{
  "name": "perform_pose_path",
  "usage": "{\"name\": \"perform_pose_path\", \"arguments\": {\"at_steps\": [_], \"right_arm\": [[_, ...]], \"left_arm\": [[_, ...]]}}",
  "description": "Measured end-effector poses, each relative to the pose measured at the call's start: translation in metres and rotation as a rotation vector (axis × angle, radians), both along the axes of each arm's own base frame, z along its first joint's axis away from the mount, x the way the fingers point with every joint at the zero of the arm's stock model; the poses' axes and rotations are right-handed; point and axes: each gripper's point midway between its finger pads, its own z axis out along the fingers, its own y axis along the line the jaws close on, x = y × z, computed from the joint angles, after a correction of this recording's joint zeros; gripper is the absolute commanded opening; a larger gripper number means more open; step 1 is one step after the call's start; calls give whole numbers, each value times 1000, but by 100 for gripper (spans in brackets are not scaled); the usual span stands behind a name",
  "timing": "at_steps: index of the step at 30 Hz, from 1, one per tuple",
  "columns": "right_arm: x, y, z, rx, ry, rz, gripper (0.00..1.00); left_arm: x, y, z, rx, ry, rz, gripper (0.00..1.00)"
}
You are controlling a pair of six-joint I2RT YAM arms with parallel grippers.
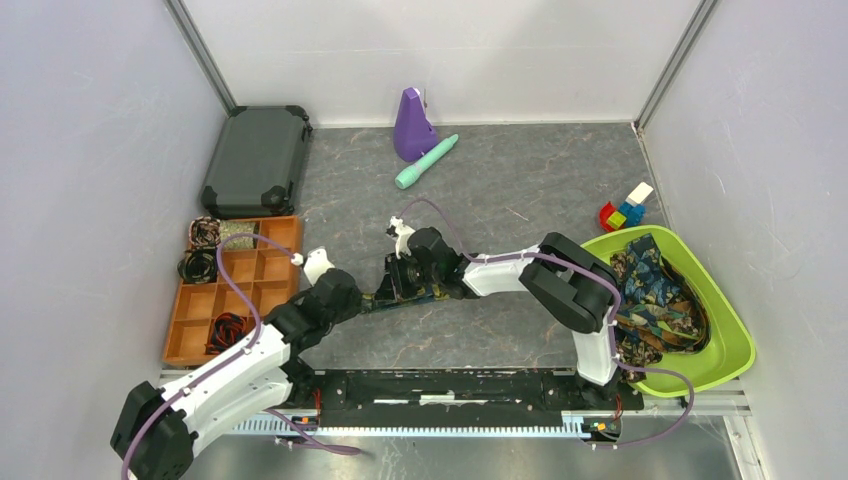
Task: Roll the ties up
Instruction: Roll the tie at the center of the board.
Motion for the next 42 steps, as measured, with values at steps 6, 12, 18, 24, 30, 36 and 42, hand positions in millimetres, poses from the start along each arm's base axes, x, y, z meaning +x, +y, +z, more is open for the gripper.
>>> {"name": "perform_pose_path", "arguments": {"at_steps": [6,12,18,24,30,36,42], "right_arm": [[2,1,5,8,-8,-6,23],[0,5,6,24,9,-10,22],[-1,20,2,46,35,4,22],[-6,35,-5,55,66,23,22],[-7,39,-6,67,75,28,23],[-7,37,-6,62,69,39,24],[-2,24,1,49,50,31,24]], "left_arm": [[-2,8,1,47,10,13,9],[-3,12,2,68,17,19,9],[-3,15,2,86,19,27,9],[-3,16,2,106,28,24,9],[-4,19,3,143,34,22,8],[-5,18,5,220,44,0,8],[-4,14,11,315,38,-32,8]]}}
